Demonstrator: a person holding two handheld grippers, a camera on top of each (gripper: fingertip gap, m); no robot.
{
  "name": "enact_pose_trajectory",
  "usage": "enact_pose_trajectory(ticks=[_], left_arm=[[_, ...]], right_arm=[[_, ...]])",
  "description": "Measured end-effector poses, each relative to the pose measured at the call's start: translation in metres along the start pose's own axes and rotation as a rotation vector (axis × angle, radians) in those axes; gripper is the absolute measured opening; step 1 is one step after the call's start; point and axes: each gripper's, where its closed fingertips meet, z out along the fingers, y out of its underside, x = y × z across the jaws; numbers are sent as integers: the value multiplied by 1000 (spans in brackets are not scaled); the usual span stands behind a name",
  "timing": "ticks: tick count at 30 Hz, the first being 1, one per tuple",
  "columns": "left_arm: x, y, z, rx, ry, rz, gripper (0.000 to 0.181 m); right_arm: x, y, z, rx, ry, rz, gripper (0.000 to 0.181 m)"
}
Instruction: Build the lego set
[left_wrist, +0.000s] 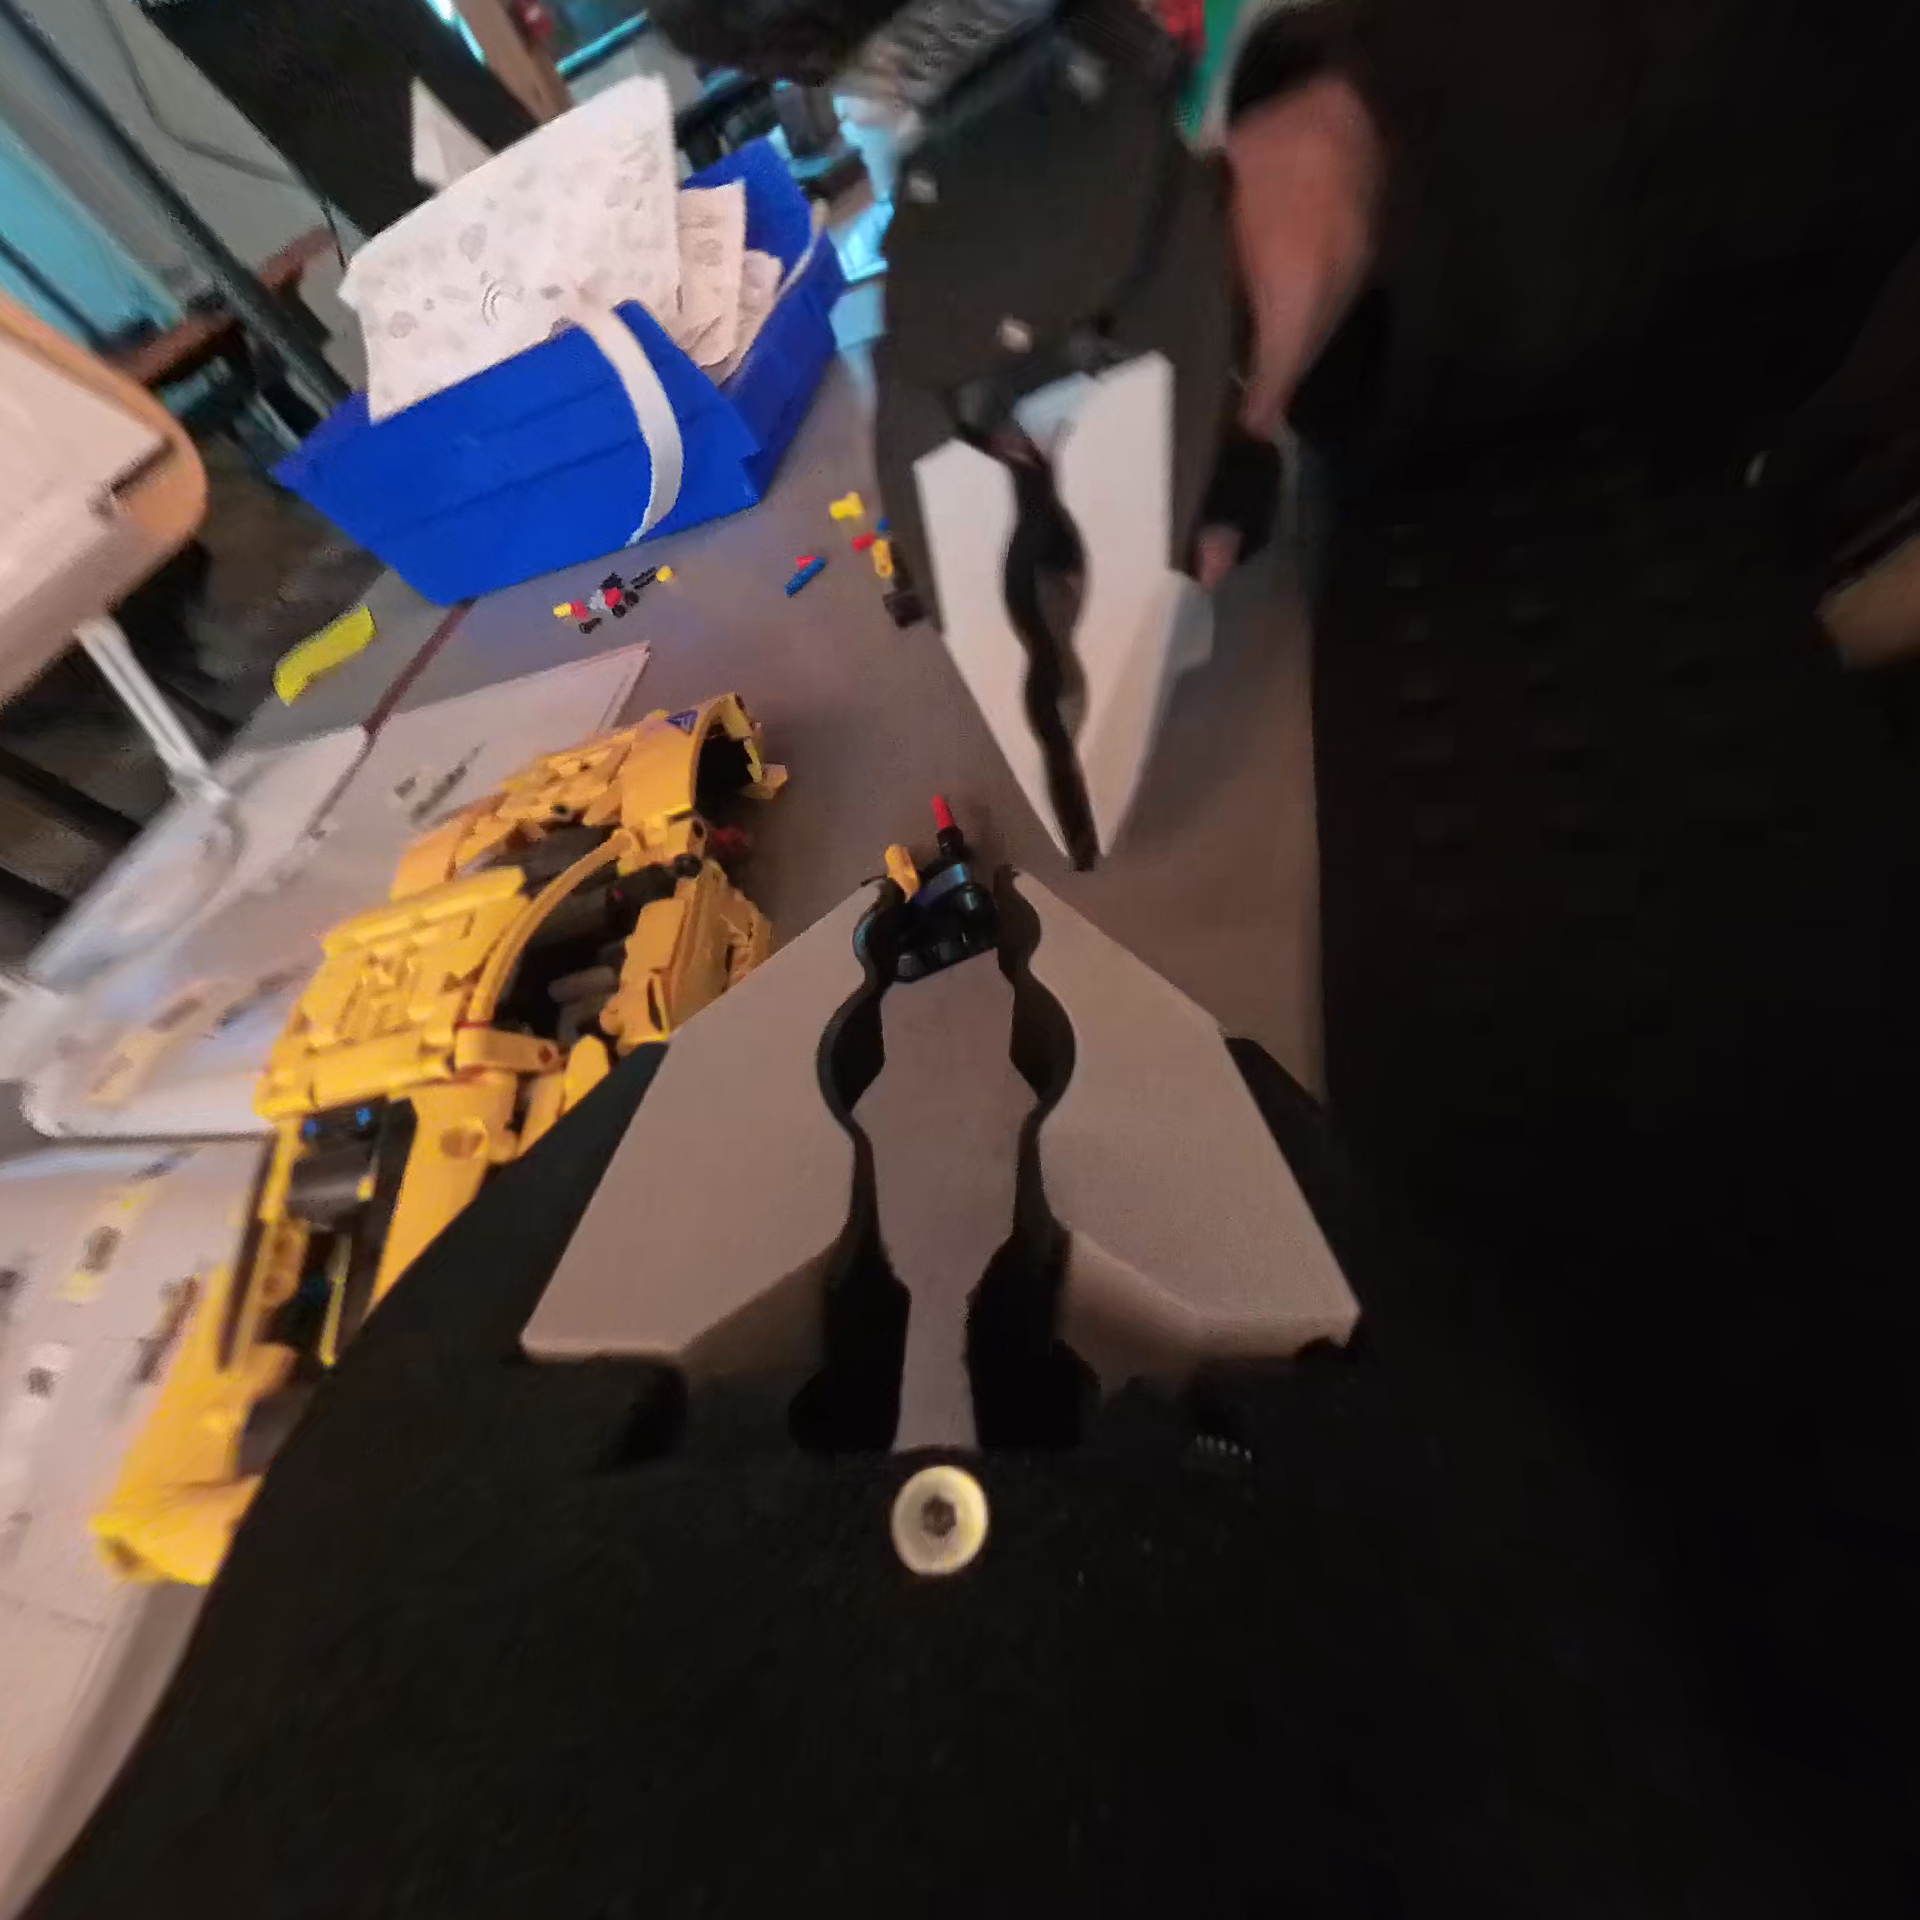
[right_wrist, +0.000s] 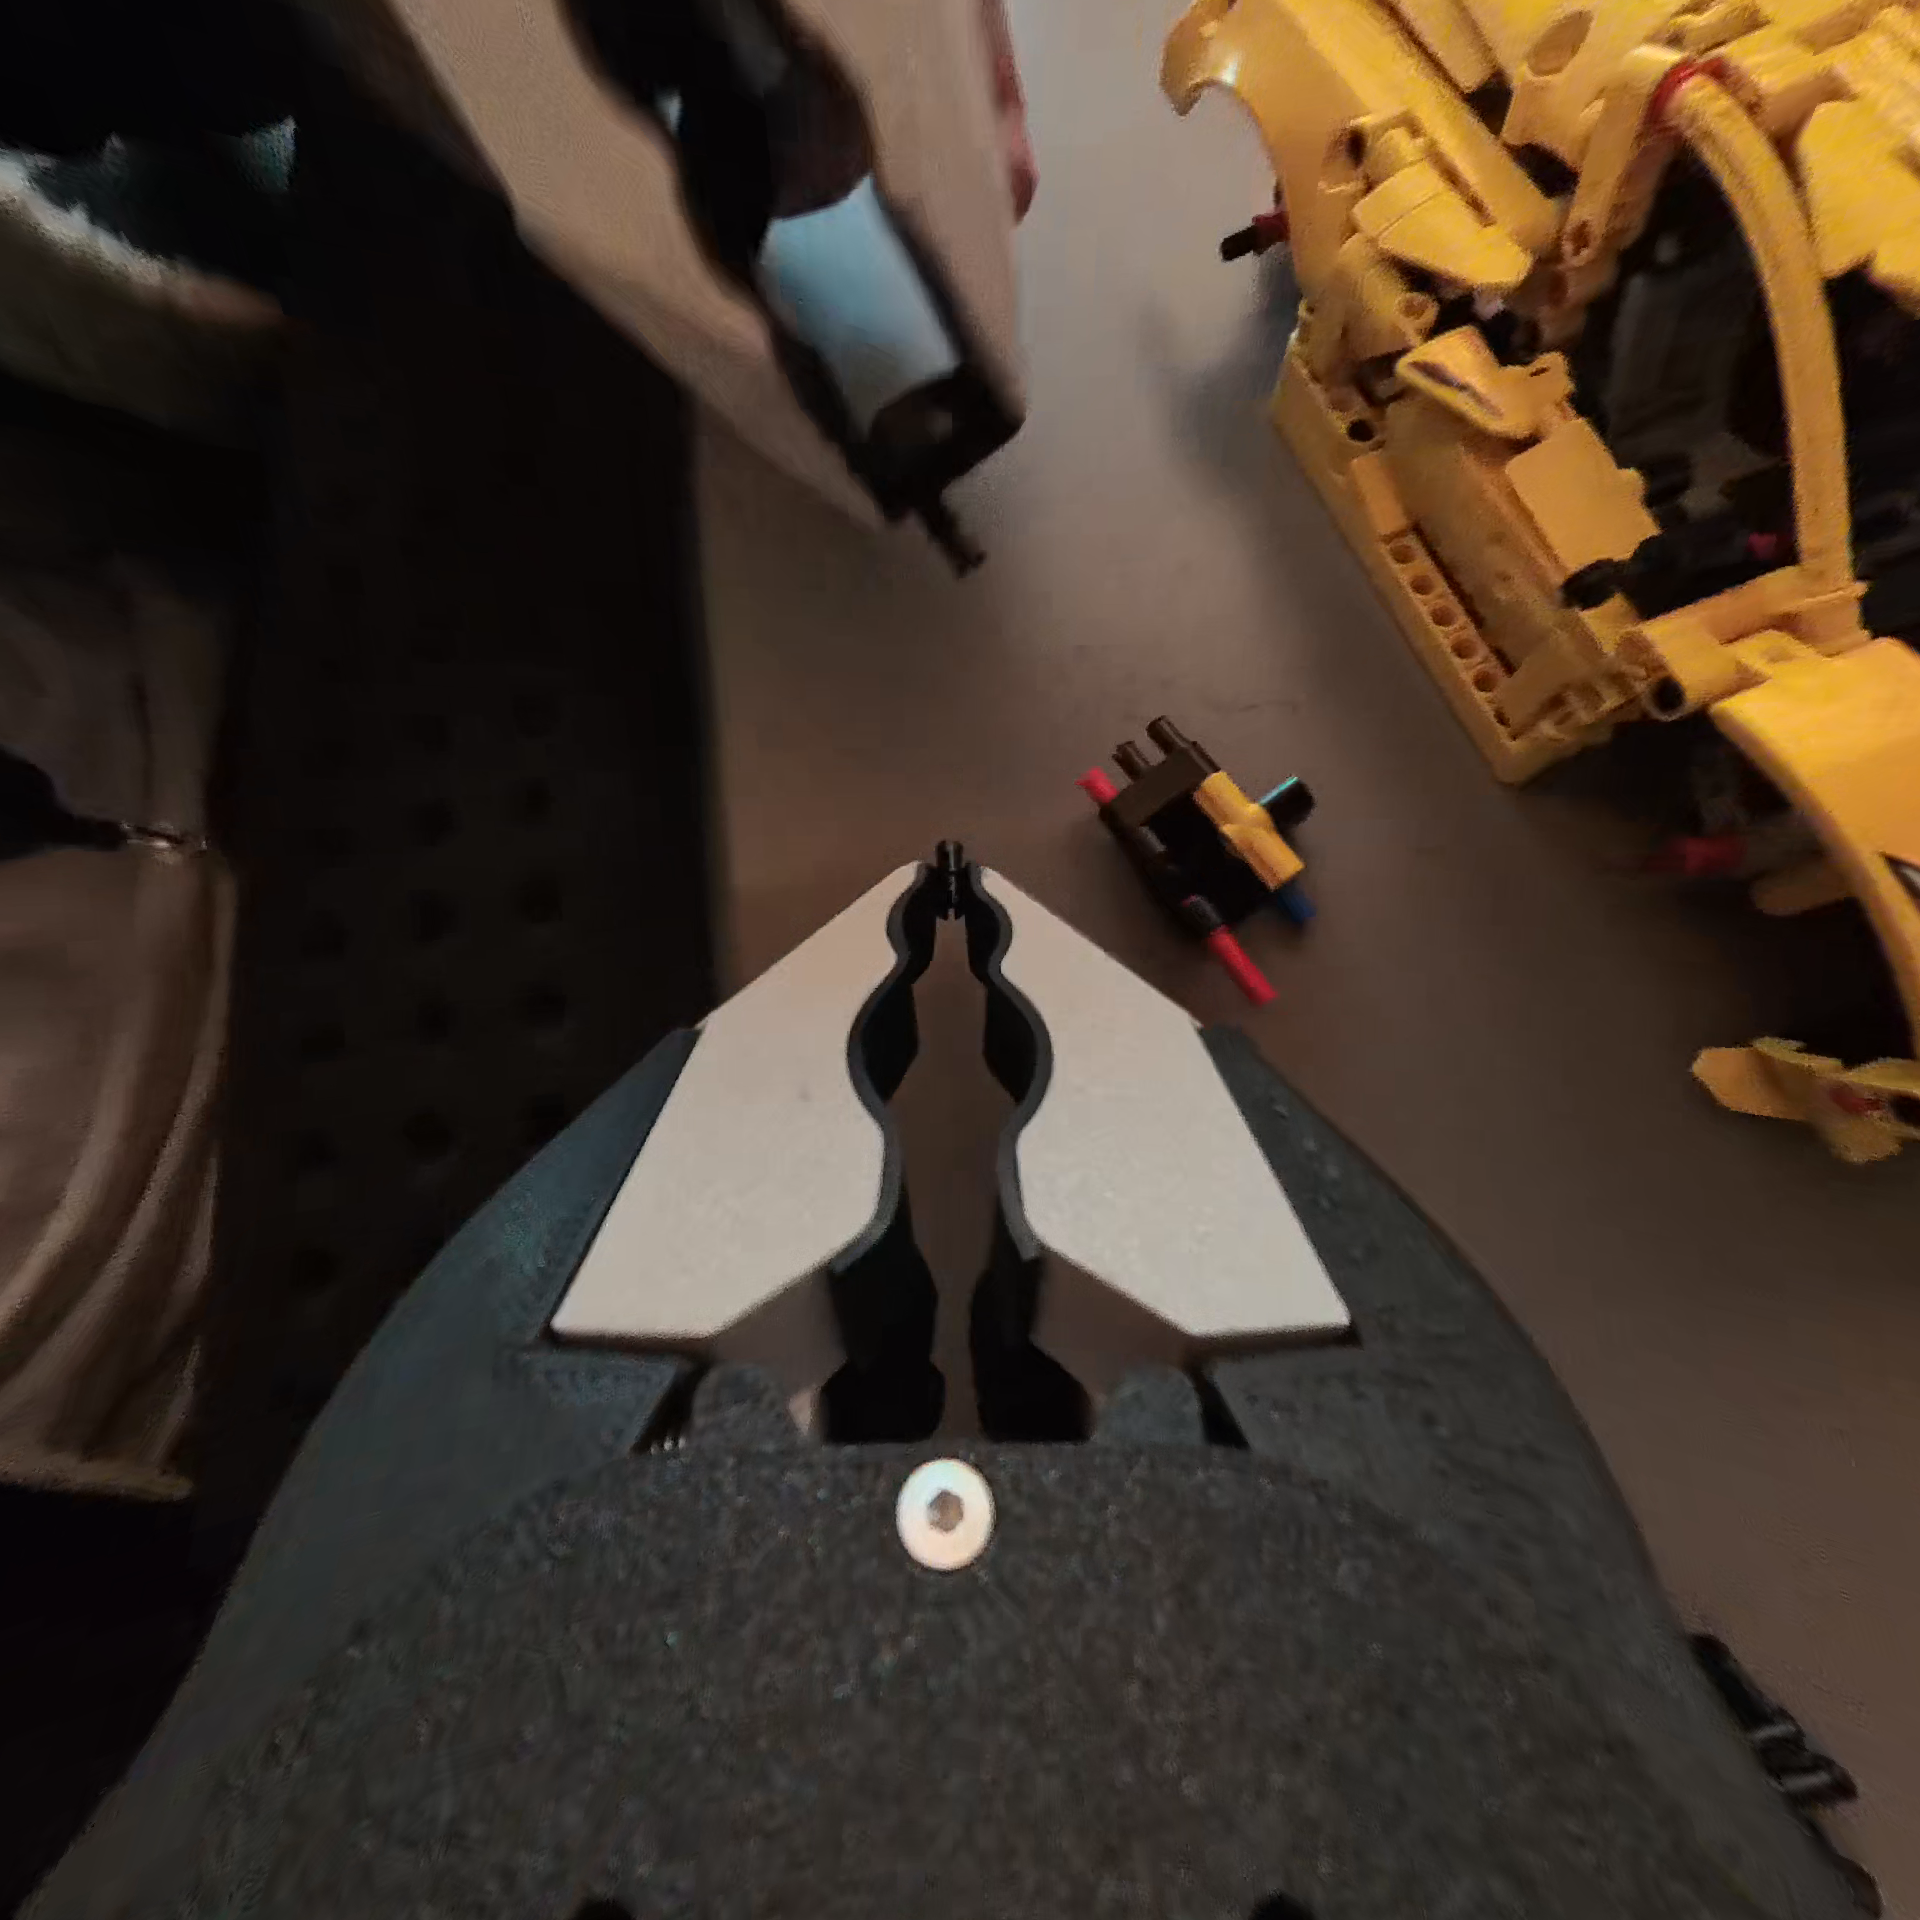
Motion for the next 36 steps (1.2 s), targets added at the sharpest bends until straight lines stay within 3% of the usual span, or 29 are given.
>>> enact_pose_trajectory(ticks=[3,7,11,15,26,31,36], left_arm=[[-11,-18,-10,138,98,-355,18],[-25,-46,-28,393,316,-868,17],[-36,-60,-36,557,425,-1101,17],[-41,-64,-39,643,446,-1175,17],[-38,-55,-29,572,413,-1172,16],[-37,-53,-27,570,466,-1236,16],[-38,-53,-30,589,481,-1247,16]], right_arm=[[3,-7,-1,41,53,-39,4],[3,-73,-31,287,229,-146,4],[-4,-109,-38,323,313,-194,4],[-3,-117,-37,320,300,-170,4],[-2,-113,-41,354,238,-105,3],[-3,-108,-40,317,208,-110,4],[-6,-76,-24,173,116,-77,4]])
